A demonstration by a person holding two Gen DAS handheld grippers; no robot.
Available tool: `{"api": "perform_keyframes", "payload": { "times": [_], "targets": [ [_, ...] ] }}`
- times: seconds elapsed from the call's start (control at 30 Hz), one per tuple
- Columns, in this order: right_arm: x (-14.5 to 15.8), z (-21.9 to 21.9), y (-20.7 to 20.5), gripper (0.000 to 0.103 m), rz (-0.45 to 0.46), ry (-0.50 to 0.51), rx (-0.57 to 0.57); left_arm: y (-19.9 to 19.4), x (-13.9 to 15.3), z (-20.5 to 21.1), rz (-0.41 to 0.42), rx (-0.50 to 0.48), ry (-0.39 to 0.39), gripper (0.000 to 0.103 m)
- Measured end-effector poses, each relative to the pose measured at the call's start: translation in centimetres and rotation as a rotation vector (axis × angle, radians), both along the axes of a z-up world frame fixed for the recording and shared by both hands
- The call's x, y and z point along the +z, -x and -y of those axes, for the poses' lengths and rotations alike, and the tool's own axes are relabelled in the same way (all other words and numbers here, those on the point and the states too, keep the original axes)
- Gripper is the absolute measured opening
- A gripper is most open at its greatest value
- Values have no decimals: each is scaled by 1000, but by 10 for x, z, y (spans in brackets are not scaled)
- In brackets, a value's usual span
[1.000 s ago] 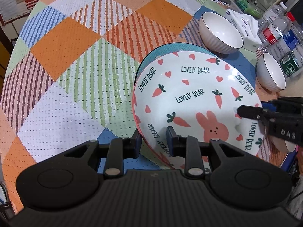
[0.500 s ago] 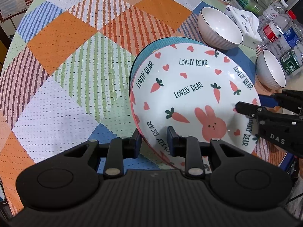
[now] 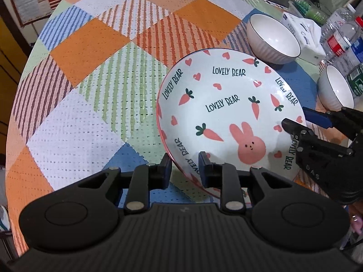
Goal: Organize plates and bowls
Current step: 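Open both grippers and withdraw from the plate stack, then move both grippers to a white bowl and grasp its rim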
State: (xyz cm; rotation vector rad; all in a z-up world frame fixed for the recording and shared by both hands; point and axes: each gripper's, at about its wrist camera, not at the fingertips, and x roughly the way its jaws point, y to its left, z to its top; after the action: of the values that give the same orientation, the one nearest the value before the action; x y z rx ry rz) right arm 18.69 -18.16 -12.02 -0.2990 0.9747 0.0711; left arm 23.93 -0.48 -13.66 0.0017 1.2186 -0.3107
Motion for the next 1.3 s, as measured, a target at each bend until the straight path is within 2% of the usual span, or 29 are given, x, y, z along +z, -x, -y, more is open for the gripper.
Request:
{"api": "perform_keyframes", "payload": {
  "times": [0.2, 0.43, 0.63, 0.73, 0.83, 0.97, 1.17, 1.3],
  "targets": [
    [-6, 5, 4, 34, 76, 22, 5, 14, 5, 10, -9, 0, -9, 23],
    [30, 35, 37, 35, 131, -142, 9, 40, 28, 28, -8, -56, -23, 24],
    [64, 88, 79, 38, 101, -343, -23, 68, 58, 56, -8, -155, -19, 24],
    [75, 114, 104, 44, 86, -392, -24, 80, 72, 74, -3, -190, -11, 24],
    [79, 132, 127, 49, 70, -372, -16, 92, 83, 100, 13, -229, -9, 25],
    [74, 152, 150, 69, 65, -295, 8, 102, 83, 134, 17, -261, 16, 28],
    [46, 179, 170, 72, 12, -293, -74, 108, 60, 183, -1, -312, 45, 40],
    [28, 187, 178, 74, -33, -319, -112, 107, 40, 203, -17, -323, 51, 41]
  ]
}}
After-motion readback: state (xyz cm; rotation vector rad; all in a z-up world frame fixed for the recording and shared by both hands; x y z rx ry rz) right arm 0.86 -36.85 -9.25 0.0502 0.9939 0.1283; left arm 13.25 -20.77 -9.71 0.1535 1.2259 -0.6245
